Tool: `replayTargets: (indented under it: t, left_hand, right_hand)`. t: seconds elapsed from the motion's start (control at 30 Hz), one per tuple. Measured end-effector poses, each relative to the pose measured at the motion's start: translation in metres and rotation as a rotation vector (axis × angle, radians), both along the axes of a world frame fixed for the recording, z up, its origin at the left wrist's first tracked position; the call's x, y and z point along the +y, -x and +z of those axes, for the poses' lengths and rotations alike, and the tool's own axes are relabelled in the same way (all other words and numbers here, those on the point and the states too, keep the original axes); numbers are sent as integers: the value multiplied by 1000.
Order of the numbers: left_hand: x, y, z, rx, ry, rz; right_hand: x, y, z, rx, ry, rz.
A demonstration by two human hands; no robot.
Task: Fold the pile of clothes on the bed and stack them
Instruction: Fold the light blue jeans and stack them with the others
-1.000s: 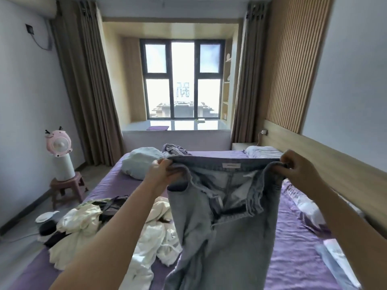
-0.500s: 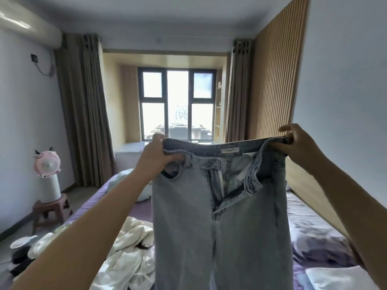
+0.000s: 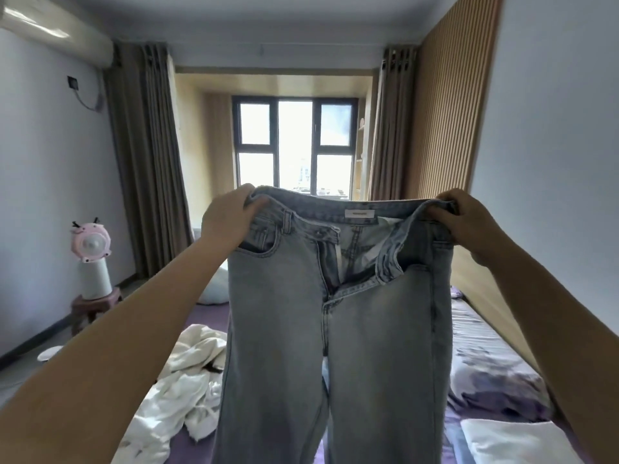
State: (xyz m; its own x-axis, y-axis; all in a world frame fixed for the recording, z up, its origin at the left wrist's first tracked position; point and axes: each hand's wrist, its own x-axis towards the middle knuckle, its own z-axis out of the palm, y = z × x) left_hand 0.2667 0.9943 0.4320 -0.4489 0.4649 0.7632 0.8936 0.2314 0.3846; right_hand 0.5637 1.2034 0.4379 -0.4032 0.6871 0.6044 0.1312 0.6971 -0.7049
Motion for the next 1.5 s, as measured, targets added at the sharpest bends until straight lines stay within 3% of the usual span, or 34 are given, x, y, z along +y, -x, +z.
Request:
replayTargets:
  t: [0.2, 0.6, 0.77, 0.93, 1.17, 1.5]
  left_hand:
    - [4, -3, 1, -129, -55, -36]
    - [52, 28, -68, -326, 72, 4]
    - [85, 64, -147, -409, 250, 48]
    - [115, 101, -256, -605, 495, 113]
    - [137, 134, -404, -930, 694, 35]
    - [172, 155, -507, -1073, 848, 86]
  right_hand:
    - [20, -2, -5, 138, 36, -46]
    - [60, 39, -71, 21, 195, -68]
    - [85, 73, -143, -81, 297, -125]
    - [107, 110, -241, -273, 451, -198]
    - [107, 141, -382, -538, 681, -325]
    - [118, 174, -482, -583, 836, -402]
